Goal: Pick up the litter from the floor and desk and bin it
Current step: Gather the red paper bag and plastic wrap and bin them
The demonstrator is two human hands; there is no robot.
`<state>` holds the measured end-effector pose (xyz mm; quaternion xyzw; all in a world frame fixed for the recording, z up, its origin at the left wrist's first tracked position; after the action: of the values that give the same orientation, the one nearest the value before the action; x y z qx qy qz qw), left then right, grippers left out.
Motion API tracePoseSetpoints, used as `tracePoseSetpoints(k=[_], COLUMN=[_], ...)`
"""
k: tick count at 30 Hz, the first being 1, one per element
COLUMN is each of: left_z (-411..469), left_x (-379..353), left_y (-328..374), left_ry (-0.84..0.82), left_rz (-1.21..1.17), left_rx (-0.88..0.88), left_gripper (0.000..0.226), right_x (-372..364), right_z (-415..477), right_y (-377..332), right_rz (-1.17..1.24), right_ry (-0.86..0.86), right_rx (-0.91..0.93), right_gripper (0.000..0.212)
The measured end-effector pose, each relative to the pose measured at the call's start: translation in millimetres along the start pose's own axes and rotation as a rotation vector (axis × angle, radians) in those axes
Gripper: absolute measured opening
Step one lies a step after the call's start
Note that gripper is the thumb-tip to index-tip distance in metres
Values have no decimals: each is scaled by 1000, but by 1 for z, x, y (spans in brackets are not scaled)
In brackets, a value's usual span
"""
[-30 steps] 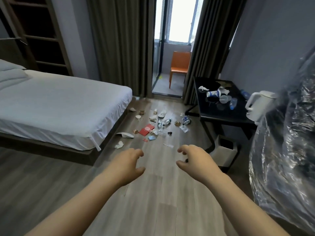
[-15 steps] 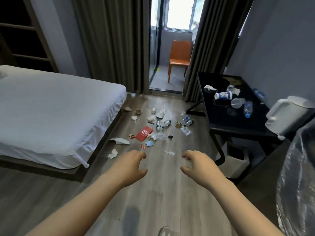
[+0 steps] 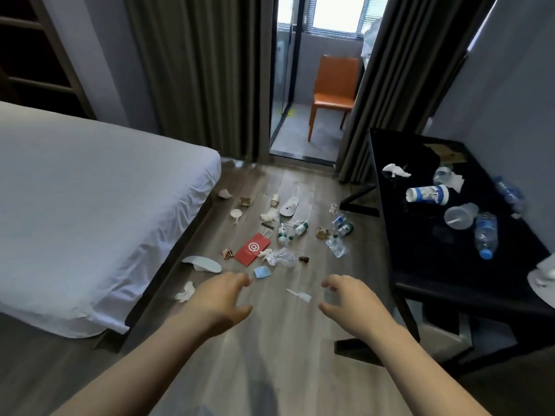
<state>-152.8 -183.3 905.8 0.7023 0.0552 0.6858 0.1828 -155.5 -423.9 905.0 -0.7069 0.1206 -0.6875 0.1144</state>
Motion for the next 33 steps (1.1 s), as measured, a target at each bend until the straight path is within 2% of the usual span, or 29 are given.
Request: tracePoseSetpoints(k=[11,19,27,33], left_z=[205,311,395,458], left_x=[-31,-56,-99,-138], left_y=[-79,-118,-131,-127], left_ry=[-112,-198,-269,-244], left_rz=[-5,-12,-2,26], left_rx=[-24,-27,-8,19], left_gripper=[40,36,37,33], right_x=[-53,-90,-124,-148], right_z=[196,289,380,459], right_y=[-17,-18,14,69], right_rz=[-11,1,14,16], right_ry=[-93,-134,-198,-244], right_rx=[-109,-213,-247,-234], right_gripper=[46,43,43,46])
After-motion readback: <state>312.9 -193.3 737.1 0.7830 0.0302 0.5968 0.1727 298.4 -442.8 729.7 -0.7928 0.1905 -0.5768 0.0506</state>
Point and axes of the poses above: each hand's wrist, its own z-axis towards the middle knuckle, its own x-axis out of the back of the hand, y = z × x, the point moved 2 cm from there along z, towards the middle knuckle, and after that the axes turned 14 degrees about y, right-handed, at the moved point
